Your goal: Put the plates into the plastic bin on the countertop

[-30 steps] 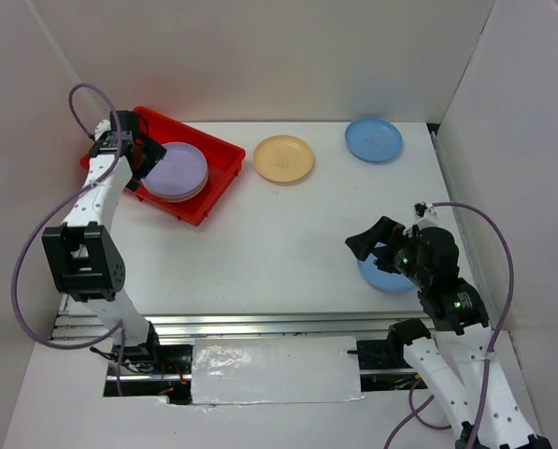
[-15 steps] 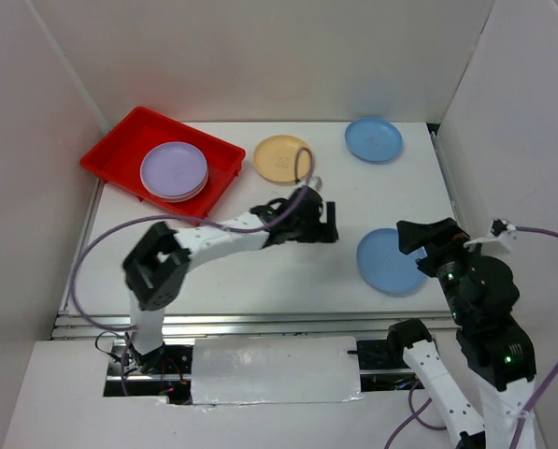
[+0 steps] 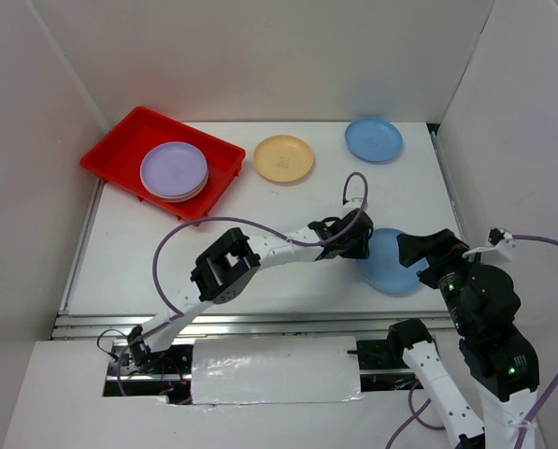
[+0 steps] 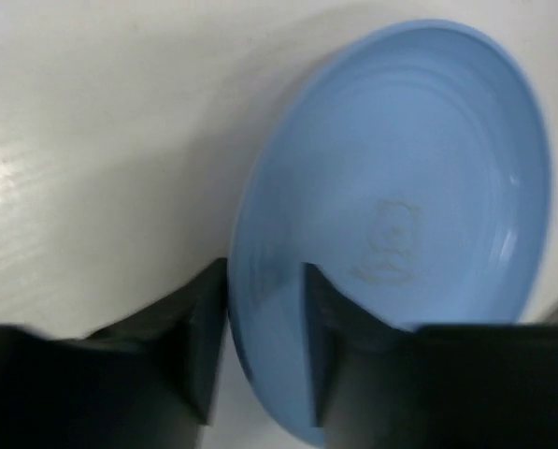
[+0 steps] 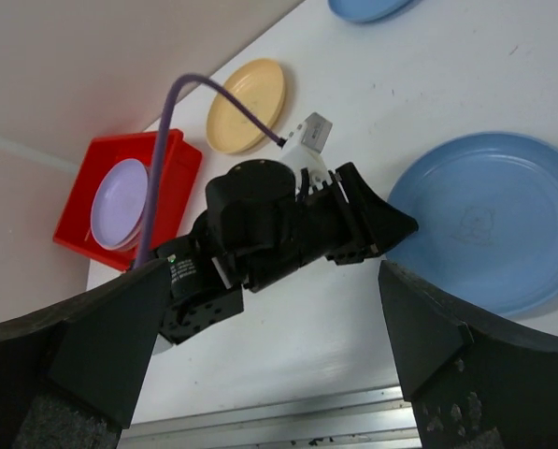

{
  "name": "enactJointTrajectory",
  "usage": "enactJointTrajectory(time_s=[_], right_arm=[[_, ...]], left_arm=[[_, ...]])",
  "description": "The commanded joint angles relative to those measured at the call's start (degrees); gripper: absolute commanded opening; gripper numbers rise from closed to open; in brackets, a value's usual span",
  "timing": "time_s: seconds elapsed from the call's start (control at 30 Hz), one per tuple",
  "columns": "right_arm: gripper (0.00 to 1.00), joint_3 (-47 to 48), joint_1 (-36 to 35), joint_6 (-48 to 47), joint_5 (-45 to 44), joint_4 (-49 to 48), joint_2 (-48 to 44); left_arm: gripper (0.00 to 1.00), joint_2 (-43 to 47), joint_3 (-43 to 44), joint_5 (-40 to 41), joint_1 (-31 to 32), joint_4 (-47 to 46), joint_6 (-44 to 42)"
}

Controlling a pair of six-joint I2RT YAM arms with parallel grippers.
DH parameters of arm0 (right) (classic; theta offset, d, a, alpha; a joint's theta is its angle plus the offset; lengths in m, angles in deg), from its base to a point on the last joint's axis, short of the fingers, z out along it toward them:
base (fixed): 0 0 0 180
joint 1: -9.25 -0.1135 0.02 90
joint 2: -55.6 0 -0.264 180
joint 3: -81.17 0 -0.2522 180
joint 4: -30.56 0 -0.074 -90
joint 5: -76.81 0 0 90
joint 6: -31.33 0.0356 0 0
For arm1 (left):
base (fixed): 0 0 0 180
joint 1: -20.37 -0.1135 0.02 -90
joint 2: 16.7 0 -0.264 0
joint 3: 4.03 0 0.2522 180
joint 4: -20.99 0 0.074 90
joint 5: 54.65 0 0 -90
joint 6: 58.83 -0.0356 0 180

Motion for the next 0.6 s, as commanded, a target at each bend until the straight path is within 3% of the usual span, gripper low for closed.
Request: enactJointTrajectory(time_s=[0.0,0.03,0.1,0.13,0.23,0.37,0.43,0.57], right_arm=[[1.0,-1.22,-0.26,-1.78,0.91,-0.95,-1.27],[1.0,-1.75,-0.26,-1.87,1.08,-1.04,-1.27],[1.0,-2.28,-0.26,-1.87,1.96,-1.3,-0.92],[1.0,-2.8,-0.26,-2.04,2.22,-1.56,-0.92],[1.0,-3.34,-0.26,-2.13,2.93,-2.09,-0.92],[1.0,-3.69,-0.26,-2.04,4.42,-2.88,-0.92],[1.0,-4.56,-0.17,-2.22,5.65,-4.19,-0.74],[1.0,-9.22,-0.26,-2.39,9.51,-8.94,0.83]], left_arm=[[0.44,-4.77,5.17,8.58,1.6,12.16,0.99],[0.3,-5.3,5.87,11.03,1.86,13.76,2.12],[0.15,-5.31,6.06,13.42,2.04,16.92,4.06],[0.0,-4.7,5.62,14.82,2.13,17.72,4.85],[0.0,1.26,1.5,20.45,1.69,20.01,6.7],[0.0,21.42,-12.87,25.21,-3.92,20.28,7.41],[0.0,32.15,-22.88,23.81,-11.47,17.48,6.8],[0.0,44.75,-32.69,17.84,-28.07,15.7,4.34]])
